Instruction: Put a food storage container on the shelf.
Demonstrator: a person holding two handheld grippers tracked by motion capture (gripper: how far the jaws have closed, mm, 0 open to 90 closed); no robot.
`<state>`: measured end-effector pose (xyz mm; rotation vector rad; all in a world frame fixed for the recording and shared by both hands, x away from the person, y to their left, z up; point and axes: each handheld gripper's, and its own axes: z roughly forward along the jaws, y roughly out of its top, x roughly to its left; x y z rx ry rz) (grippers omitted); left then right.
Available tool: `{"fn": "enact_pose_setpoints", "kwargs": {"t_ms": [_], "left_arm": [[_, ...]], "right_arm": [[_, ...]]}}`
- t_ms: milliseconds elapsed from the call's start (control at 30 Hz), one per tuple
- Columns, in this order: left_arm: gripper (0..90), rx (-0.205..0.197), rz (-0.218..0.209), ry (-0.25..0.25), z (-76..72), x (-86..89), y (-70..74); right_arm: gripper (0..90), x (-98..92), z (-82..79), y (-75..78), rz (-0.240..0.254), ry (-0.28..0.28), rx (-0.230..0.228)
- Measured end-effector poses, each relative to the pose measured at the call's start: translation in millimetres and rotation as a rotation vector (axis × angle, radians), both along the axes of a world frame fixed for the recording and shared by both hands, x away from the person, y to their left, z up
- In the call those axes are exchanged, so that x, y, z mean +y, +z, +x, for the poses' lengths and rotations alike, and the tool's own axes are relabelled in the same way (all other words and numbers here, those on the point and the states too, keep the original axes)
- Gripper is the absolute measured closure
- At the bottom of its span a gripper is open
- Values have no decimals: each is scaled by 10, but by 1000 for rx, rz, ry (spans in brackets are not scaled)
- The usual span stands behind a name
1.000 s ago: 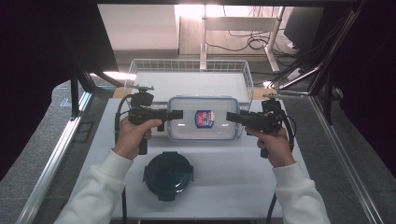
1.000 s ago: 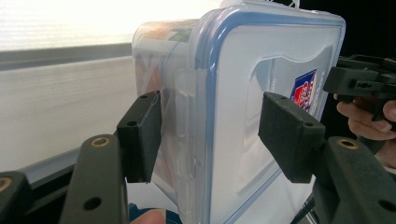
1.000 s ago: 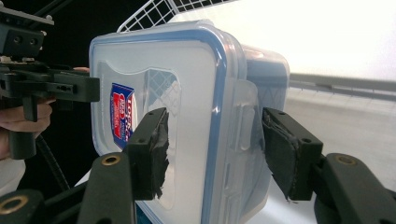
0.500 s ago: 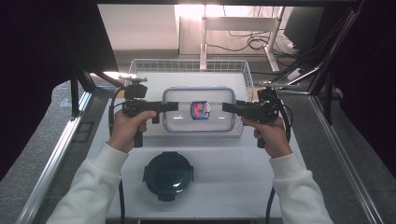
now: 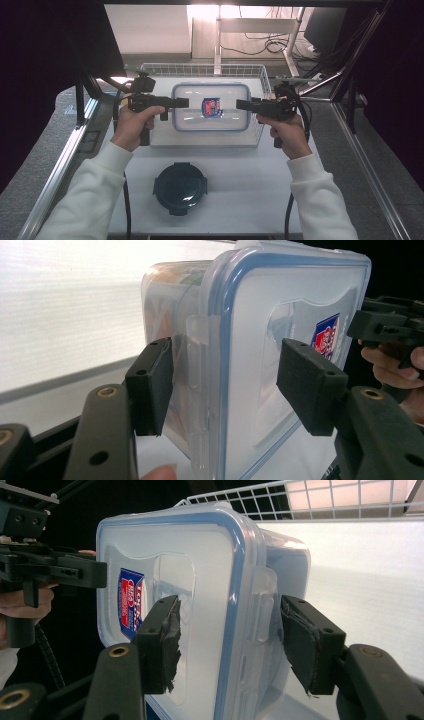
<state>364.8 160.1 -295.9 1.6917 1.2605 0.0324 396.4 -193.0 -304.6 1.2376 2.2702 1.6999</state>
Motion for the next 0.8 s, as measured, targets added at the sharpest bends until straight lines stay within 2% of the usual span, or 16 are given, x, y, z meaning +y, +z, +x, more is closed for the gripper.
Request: {"fn": "enact_pose_setpoints", "kwargs": {"t_ms": [133,333,400,567,733,800], "left_arm": [[404,-16,19,-2,48,-3,71],[404,-10,-1,-4,118,10,103],[404,-24,5,-1,132,16,132],[405,-25,7,2,172,36,170],[405,-32,6,8,240,79,203],[404,-28,2,14,290,109,204]], "right_arm": [[428,-1,49,30,7,2,2],[428,8,110,104,-2,-1,-13],[429,12,133,132,-2,1,-19],[429,32,182,167,-3,7,-14],[429,76,266,226,-13,15,-8],[429,121,356,240,-16,18,-5]]}}
